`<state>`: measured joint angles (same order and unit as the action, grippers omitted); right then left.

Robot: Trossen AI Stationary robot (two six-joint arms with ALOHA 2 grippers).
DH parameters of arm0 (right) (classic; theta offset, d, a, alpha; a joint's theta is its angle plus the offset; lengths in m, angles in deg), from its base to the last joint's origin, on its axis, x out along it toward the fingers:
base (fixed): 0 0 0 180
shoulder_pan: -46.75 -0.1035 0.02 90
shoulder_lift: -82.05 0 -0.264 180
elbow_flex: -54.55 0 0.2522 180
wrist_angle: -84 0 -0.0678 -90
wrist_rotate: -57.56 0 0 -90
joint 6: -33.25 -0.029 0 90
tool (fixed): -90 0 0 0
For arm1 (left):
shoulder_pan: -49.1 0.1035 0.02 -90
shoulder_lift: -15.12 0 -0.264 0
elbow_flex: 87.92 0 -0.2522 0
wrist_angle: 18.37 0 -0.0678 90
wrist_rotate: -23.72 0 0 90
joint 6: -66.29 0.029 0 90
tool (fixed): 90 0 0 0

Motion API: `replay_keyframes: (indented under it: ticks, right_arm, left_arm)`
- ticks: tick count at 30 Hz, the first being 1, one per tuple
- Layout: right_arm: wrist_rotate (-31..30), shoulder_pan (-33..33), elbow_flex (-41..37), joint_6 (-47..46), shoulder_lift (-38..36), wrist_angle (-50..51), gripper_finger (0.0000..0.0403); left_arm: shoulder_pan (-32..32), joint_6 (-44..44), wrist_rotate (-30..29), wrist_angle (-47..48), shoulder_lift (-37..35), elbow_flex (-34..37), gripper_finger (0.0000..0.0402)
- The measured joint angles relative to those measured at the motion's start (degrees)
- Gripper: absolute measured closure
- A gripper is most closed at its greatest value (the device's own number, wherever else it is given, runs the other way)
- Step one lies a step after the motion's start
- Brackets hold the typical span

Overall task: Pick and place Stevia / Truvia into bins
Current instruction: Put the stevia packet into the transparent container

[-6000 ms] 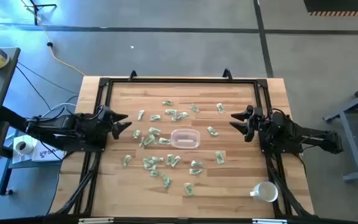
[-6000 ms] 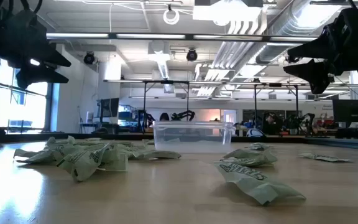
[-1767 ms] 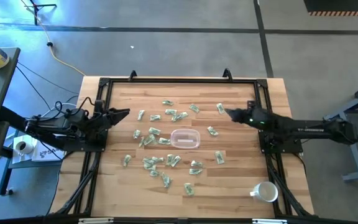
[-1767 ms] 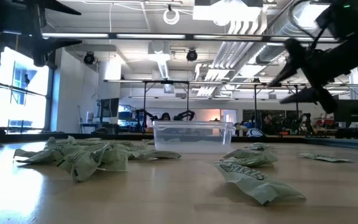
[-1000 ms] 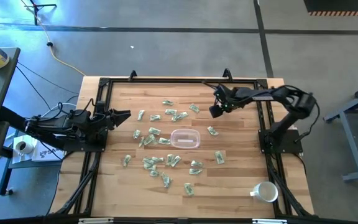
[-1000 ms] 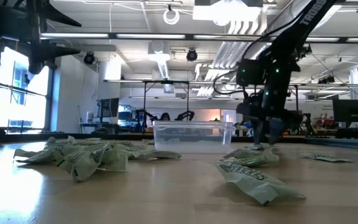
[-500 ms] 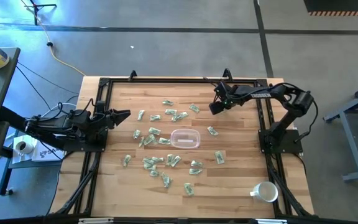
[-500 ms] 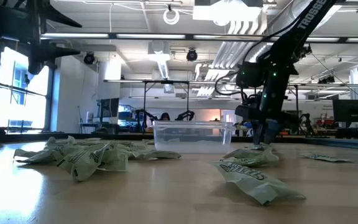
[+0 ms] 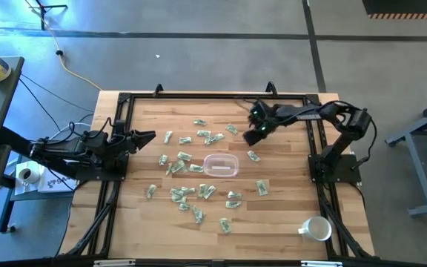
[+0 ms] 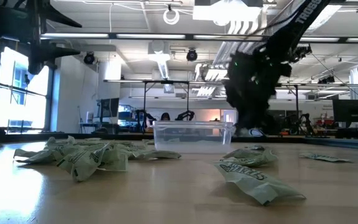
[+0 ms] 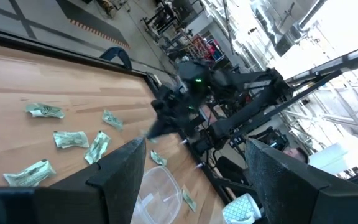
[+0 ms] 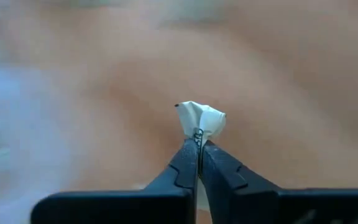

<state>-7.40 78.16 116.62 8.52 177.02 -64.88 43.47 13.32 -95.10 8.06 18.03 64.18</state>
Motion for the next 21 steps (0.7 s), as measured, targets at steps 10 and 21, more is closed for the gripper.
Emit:
replay_keyframes:
  ticks: [10,21]
  right_arm:
    - [6.1,-17.5,11.5,9.7,0.6,0.2,0.0397]
    - [-12.0,-21.7,14.9,11.3,6.0,0.3,0.0293]
  left_arm:
    - [0.0,0.0,-0.2,0.0,0.0,0.0,0.0092]
    - [0.0,0.0,-0.3,0.9,0.0,0.0,0.0092]
